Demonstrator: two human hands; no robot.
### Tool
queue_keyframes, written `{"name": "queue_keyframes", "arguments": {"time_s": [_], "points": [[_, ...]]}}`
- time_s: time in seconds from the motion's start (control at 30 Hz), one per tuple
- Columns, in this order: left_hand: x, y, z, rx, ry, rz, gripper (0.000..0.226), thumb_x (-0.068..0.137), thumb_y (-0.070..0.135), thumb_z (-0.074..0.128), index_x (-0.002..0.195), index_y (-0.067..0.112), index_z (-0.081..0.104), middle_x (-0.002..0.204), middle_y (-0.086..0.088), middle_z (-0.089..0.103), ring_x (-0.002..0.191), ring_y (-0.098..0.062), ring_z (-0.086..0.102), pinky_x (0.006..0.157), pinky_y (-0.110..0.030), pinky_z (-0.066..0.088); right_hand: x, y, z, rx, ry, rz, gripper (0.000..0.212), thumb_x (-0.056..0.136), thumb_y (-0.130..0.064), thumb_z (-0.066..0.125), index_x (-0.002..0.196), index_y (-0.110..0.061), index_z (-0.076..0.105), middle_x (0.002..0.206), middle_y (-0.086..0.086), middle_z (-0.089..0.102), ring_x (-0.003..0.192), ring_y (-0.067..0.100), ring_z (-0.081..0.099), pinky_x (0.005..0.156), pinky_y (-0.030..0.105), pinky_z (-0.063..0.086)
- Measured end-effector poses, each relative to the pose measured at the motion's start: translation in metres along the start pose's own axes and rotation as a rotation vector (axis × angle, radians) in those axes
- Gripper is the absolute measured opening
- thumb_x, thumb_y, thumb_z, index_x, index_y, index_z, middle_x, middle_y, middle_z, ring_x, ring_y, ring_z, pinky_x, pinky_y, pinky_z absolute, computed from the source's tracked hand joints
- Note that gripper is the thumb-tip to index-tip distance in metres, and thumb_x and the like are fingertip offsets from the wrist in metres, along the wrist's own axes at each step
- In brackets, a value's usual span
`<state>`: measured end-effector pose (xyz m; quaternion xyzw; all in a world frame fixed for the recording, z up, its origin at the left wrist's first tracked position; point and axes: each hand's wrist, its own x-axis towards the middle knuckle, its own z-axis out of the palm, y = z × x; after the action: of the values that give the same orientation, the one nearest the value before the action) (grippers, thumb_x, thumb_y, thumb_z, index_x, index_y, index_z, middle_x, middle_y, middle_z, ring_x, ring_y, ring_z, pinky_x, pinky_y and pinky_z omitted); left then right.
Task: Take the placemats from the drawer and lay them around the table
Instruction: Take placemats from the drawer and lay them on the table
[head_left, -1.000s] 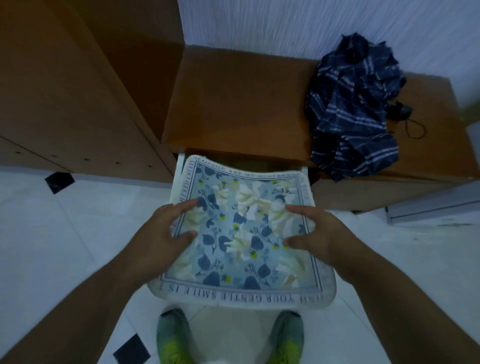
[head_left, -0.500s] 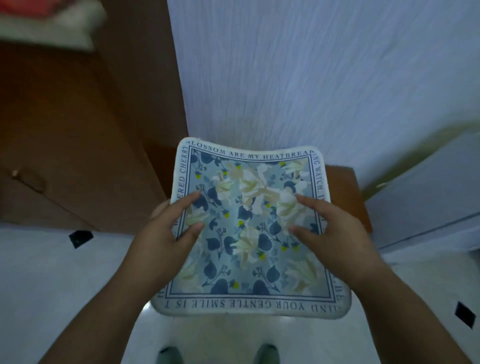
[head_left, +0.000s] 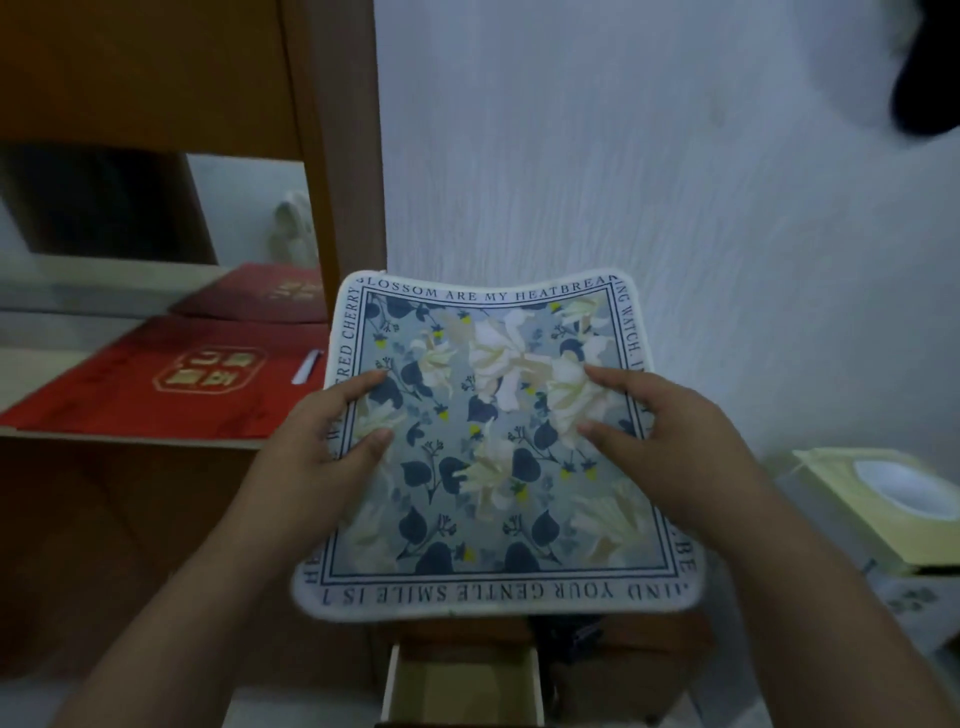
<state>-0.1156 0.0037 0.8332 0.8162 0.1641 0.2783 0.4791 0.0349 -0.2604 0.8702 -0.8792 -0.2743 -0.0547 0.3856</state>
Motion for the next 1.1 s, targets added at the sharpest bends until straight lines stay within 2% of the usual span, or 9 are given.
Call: {"name": "queue_keyframes", "arguments": {"time_s": [0.1,0.27,0.43,0.53,0.67,0.77,0.87,1.0,1.1], "points": [[0.002,0.016,-0.021,-0.024,-0.017,0.016,0.045,0.094,0.03,0.068,0.129,0.058,0.057,0.133,0.016,0.057,0.117,-0.017,0.064,0.093,-0.049,0.057,-0.004,-0.017,-0.007,0.056,0.036,-0.023,0.055,0.085,-0.041,0.076,0.136,-0.048,0.055,0.126,-0.021,0.055,0.109,-0.002,0.052,0.083,0.01,0.039],[-0.011,0.034,-0.026,0.021,-0.014,0.017,0.046,0.095,0.031,0.066,0.129,0.06,0.055,0.134,0.015,0.055,0.116,-0.018,0.064,0.09,-0.049,0.059,-0.016,-0.016,-0.011,0.084,0.047,-0.038,0.062,0.086,-0.04,0.075,0.14,-0.052,0.046,0.126,-0.016,0.048,0.108,0.001,0.049,0.09,0.02,0.04],[-0.027,0.048,-0.002,0.059,-0.011,-0.019,0.047,0.094,0.032,0.066,0.129,0.061,0.054,0.134,0.015,0.054,0.116,-0.016,0.063,0.09,-0.048,0.059,-0.016,0.009,-0.032,0.119,-0.008,-0.015,0.05,0.085,-0.043,0.075,0.13,-0.051,0.055,0.131,-0.018,0.055,0.116,0.003,0.055,0.102,0.034,0.051],[-0.035,0.059,0.02,0.076,0.026,-0.038,0.047,0.094,0.033,0.066,0.131,0.06,0.053,0.133,0.017,0.053,0.117,-0.014,0.061,0.089,-0.046,0.059,-0.012,0.023,-0.05,0.096,-0.025,-0.055,0.043,0.087,-0.041,0.074,0.126,-0.049,0.059,0.128,-0.019,0.057,0.116,0.003,0.054,0.105,0.034,0.048],[-0.051,0.075,0.047,0.087,0.121,-0.023,0.047,0.095,0.029,0.067,0.133,0.054,0.056,0.122,0.031,0.049,0.116,-0.006,0.058,0.094,-0.041,0.056,-0.006,0.042,-0.069,0.099,-0.053,-0.098,0.051,0.087,-0.04,0.074,0.134,-0.048,0.056,0.131,-0.017,0.057,0.119,0.003,0.053,0.104,0.028,0.046],[-0.067,0.078,0.06,0.118,0.195,-0.023,0.048,0.094,0.028,0.069,0.133,0.052,0.057,0.122,0.033,0.051,0.116,0.005,0.055,0.1,-0.037,0.051,-0.001,0.053,-0.071,0.12,-0.098,-0.118,0.064,0.087,-0.039,0.074,0.144,-0.047,0.047,0.139,-0.012,0.056,0.124,0.009,0.054,0.107,0.036,0.047],[-0.091,0.074,0.065,0.176,0.28,-0.043,0.049,0.094,0.028,0.07,0.134,0.053,0.056,0.126,0.032,0.05,0.118,0.012,0.051,0.1,-0.027,0.046,0.001,0.057,-0.061,0.118,-0.16,-0.178,0.063,0.087,-0.039,0.074,0.143,-0.045,0.047,0.14,-0.011,0.055,0.12,0.009,0.055,0.104,0.033,0.048],[-0.135,0.068,0.057,0.251,0.41,-0.124,0.049,0.094,0.029,0.069,0.135,0.052,0.055,0.125,0.031,0.05,0.115,0.013,0.051,0.093,-0.021,0.047,-0.003,0.046,-0.033,0.143,-0.283,-0.273,0.063,0.085,-0.038,0.076,0.141,-0.042,0.047,0.134,-0.013,0.051,0.117,0.008,0.053,0.102,0.031,0.045],[-0.173,0.07,0.041,0.282,0.521,-0.226,0.048,0.094,0.031,0.068,0.136,0.05,0.056,0.125,0.029,0.051,0.114,0.005,0.056,0.092,-0.022,0.05,-0.013,0.027,-0.005,0.178,-0.397,-0.38,0.062,0.086,-0.038,0.076,0.141,-0.042,0.048,0.132,-0.015,0.049,0.122,0.011,0.052,0.103,0.033,0.043]]}}
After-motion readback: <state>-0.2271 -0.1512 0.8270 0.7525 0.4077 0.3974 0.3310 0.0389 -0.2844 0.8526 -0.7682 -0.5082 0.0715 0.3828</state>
